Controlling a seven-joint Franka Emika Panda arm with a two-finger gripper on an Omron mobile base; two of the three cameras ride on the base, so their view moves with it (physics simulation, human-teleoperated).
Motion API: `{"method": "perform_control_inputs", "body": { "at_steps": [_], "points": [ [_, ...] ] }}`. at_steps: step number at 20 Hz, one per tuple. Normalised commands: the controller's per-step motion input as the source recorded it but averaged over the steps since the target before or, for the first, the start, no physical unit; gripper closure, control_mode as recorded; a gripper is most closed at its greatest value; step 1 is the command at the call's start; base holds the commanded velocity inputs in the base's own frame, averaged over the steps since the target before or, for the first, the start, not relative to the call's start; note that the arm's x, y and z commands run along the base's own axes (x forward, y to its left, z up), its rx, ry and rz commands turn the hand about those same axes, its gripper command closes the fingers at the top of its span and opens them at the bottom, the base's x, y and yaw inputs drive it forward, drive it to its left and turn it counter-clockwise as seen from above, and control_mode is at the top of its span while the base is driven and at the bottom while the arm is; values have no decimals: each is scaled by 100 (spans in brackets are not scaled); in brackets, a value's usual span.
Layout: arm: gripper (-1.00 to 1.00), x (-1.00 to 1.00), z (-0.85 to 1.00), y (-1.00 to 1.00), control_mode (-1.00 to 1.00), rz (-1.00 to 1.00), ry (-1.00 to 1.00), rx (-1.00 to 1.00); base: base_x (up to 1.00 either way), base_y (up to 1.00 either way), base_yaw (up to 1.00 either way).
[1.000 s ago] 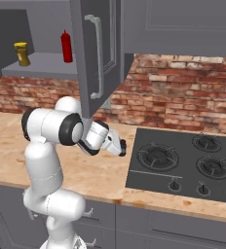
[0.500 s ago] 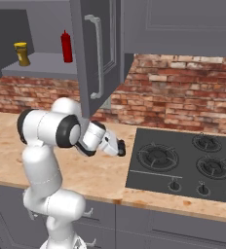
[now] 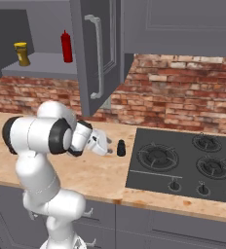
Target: Collect the turmeric, ketchup, and shaker from the cabinet and place them next to the stove.
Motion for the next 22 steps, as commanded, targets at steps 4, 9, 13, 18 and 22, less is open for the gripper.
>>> {"method": "perform_control_inputs", "body": {
  "at_steps": [4, 9, 13, 18, 22],
  "points": [
    [-100, -55, 63, 22, -100, 0, -4, -7, 0, 0, 0],
    [-100, -46, 99, 34, -100, 0, -6, -9, 0, 0, 0],
    [-100, -46, 100, 43, -100, 0, 1, -6, 0, 0, 0],
    [-100, -44, 94, 40, -100, 0, 7, -3, 0, 0, 0],
    [-100, -51, 83, 25, -100, 1, 7, -2, 0, 0, 0]
  ]
}}
